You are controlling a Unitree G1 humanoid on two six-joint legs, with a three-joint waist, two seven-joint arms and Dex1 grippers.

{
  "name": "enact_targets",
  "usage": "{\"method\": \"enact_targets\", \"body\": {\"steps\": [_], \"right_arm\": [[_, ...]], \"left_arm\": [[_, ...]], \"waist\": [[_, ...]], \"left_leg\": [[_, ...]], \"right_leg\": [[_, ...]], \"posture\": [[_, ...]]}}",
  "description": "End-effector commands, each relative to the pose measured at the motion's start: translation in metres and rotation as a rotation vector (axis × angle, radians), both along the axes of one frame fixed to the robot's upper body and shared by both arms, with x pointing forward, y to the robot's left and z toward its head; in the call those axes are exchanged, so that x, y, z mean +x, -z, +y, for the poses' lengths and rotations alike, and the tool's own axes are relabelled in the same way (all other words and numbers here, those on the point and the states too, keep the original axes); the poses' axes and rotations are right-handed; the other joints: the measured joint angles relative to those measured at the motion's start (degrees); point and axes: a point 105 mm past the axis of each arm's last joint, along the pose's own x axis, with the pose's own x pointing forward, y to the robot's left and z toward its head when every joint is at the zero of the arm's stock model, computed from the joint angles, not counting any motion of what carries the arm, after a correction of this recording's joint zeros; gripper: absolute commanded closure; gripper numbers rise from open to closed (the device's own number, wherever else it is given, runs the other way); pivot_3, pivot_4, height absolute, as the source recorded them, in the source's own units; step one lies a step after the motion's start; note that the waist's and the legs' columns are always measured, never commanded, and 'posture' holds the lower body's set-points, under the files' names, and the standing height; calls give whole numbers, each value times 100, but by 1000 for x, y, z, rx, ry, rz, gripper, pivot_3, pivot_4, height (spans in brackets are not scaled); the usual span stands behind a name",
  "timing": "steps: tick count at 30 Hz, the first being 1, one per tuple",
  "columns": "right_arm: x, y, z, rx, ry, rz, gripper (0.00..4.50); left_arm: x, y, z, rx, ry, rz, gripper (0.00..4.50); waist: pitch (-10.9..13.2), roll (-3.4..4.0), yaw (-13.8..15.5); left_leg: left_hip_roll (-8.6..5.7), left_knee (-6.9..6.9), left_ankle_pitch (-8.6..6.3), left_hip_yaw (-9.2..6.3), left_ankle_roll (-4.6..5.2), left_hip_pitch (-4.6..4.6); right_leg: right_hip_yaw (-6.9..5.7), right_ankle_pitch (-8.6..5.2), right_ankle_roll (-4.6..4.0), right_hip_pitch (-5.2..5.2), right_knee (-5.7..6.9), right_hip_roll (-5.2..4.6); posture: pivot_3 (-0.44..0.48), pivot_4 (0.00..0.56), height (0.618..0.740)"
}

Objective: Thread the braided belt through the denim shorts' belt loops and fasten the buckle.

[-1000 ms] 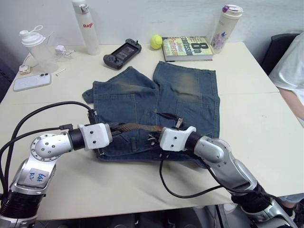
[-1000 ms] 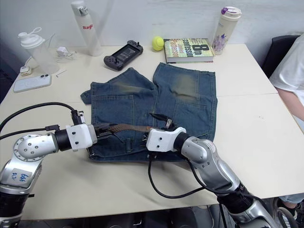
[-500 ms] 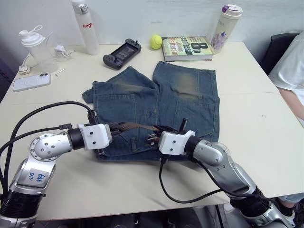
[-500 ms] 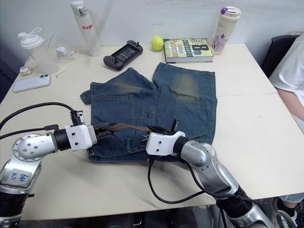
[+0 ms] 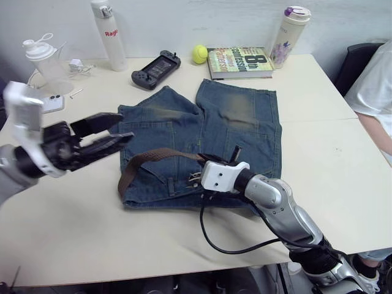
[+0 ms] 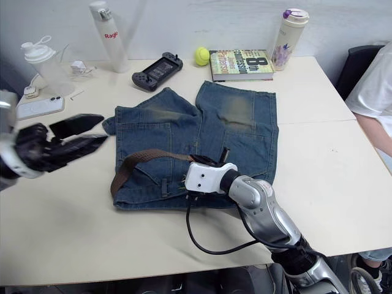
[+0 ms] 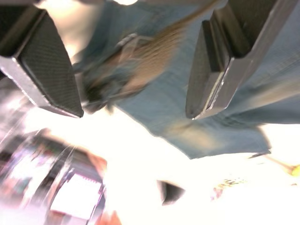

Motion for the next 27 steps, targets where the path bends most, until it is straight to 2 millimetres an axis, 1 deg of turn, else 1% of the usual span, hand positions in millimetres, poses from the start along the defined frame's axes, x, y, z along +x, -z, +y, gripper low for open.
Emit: {"method": "enact_targets", "body": {"steps": [1,3,5,6,7,8,12,13,15,17,19,21,27], "right_arm": [[4,-19,6,-6,6,-130,4500],[6,-28,11,-37,4,-251,4500],[6,-34,15,-59,-13,-358,4500],[5,-35,17,-68,-25,-398,4500],[4,-36,19,-74,-29,-441,4500],[3,-35,20,-83,-35,-471,4500],[1,-32,18,-95,-38,-528,4500],[1,-31,18,-97,-38,-531,4500],[1,-32,17,-84,-36,-534,4500],[1,-31,18,-75,-39,-520,4500],[0,-28,18,-74,-35,-500,4500],[1,-27,17,-73,-29,-493,4500],[1,-26,14,-71,-17,-482,4500]], "left_arm": [[-21,20,-17,-142,106,200,668],[-19,49,-25,-260,61,384,668],[-13,70,-30,-304,-12,494,668],[-10,76,-32,-306,-42,521,668],[-3,85,-34,-333,-104,568,668],[3,89,-39,-379,-134,591,668],[16,85,-53,-556,-195,619,668],[19,85,-55,-585,-209,633,668],[22,91,-62,-585,-222,680,668],[30,99,-60,-620,-277,738,668],[34,97,-55,-686,-303,738,668],[32,94,-55,-708,-298,728,668],[31,95,-56,-708,-305,737,668]], "waist": [[0,0,-24],[-2,-2,-55],[-2,-4,-68],[-3,-4,-67],[-3,-5,-60],[-3,-5,-58],[-8,-13,-43],[-8,-13,-39],[-9,-15,-38],[-10,-13,-37],[-10,-13,-36],[-10,-13,-35],[-10,-13,30]], "left_leg": [[-1,0,0,-2,0,0],[-4,1,0,0,0,3],[-5,1,0,-2,0,8],[-4,1,1,-7,-1,5],[-5,1,1,-8,-1,5],[-5,1,2,-9,-3,5],[-10,6,3,-6,-3,3],[-10,7,3,-5,-3,2],[-9,8,3,-4,-2,3],[-5,8,5,-4,-5,5],[-2,7,6,-4,-5,5],[-1,7,6,-4,-5,4],[2,8,6,-4,-5,5]], "right_leg": [[7,0,0,0,1,1],[22,0,0,2,1,3],[40,0,0,3,5,5],[43,0,0,3,4,10],[44,-1,0,3,5,11],[45,-1,-1,3,4,13],[51,-1,-1,7,-1,16],[51,-1,-1,7,-2,18],[51,-1,0,10,-4,21],[51,-1,-1,11,-5,27],[52,-1,-1,12,-7,32],[52,-1,-1,16,-18,35],[58,-1,0,25,-34,75]], "posture": [[0,150,740],[0,150,740],[0,150,740],[0,150,740],[0,150,740],[0,150,740],[0,150,740],[0,150,740],[0,150,740],[0,150,740],[0,150,740],[0,150,740],[0,150,740]]}}
